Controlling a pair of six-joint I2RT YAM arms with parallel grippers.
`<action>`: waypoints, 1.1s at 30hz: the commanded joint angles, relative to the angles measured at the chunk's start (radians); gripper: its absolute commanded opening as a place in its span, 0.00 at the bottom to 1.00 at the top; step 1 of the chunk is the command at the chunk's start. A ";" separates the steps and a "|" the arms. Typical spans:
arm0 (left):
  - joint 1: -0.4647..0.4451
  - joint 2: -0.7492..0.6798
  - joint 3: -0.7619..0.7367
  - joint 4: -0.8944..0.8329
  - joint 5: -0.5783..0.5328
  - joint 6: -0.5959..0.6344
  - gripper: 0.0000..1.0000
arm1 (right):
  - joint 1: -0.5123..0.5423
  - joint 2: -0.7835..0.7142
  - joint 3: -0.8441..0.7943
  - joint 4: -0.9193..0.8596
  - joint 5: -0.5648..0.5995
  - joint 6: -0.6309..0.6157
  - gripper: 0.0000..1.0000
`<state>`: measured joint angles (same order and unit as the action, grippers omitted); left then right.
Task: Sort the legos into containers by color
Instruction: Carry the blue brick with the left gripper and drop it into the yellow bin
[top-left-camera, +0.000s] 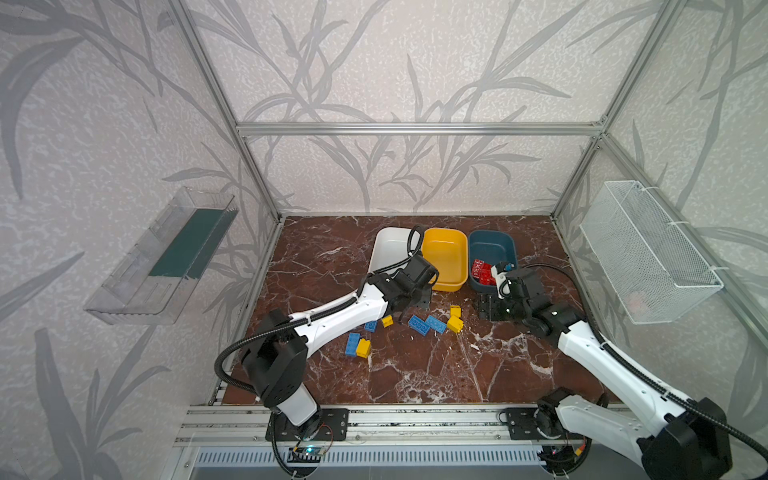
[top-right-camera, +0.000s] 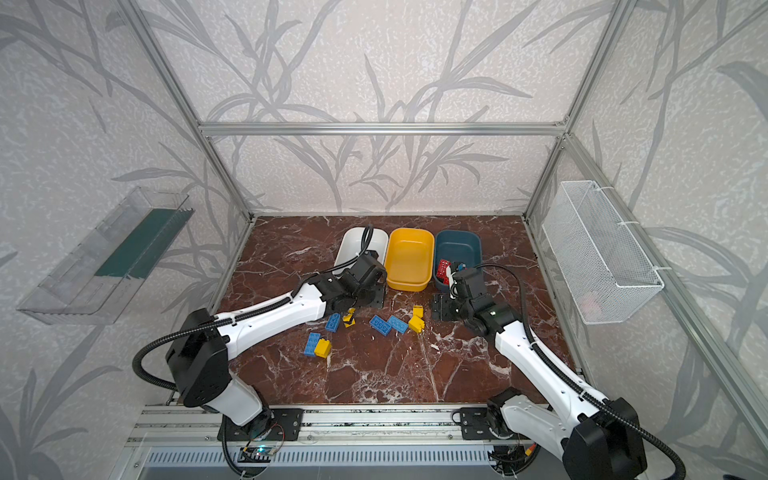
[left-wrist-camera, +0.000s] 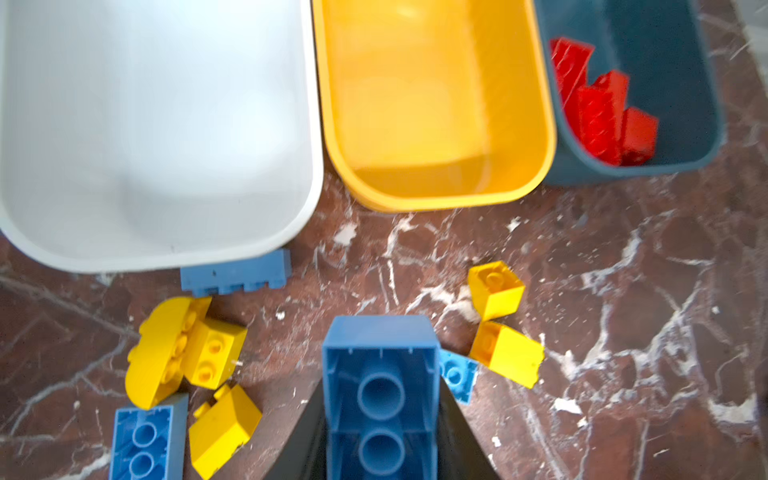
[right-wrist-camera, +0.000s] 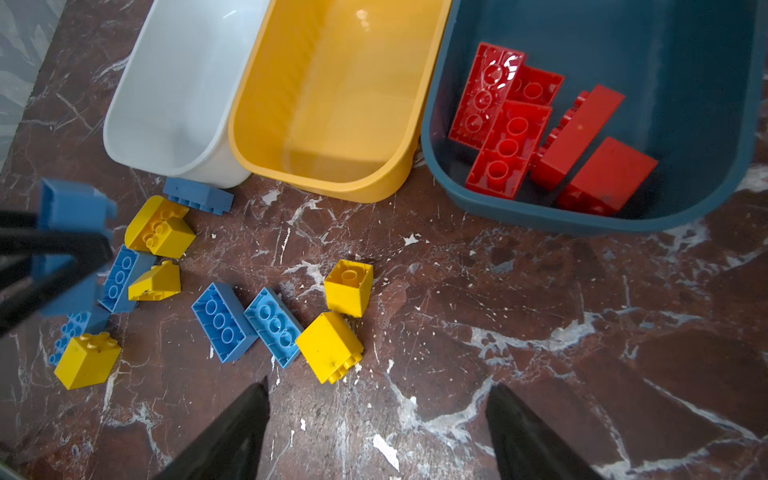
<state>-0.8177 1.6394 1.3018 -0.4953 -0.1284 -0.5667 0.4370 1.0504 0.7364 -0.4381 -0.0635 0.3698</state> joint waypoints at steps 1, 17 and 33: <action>0.013 0.074 0.130 -0.063 -0.005 0.049 0.27 | 0.015 -0.039 -0.037 0.031 -0.021 0.007 0.83; 0.093 0.604 0.829 -0.290 0.124 0.131 0.27 | 0.057 -0.140 -0.165 0.068 -0.035 -0.008 0.83; 0.120 0.730 1.032 -0.369 0.138 0.134 0.55 | 0.138 -0.144 -0.157 0.064 -0.006 -0.088 0.89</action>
<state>-0.7044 2.3920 2.3074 -0.8314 0.0200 -0.4427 0.5568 0.9138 0.5743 -0.3893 -0.0860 0.3077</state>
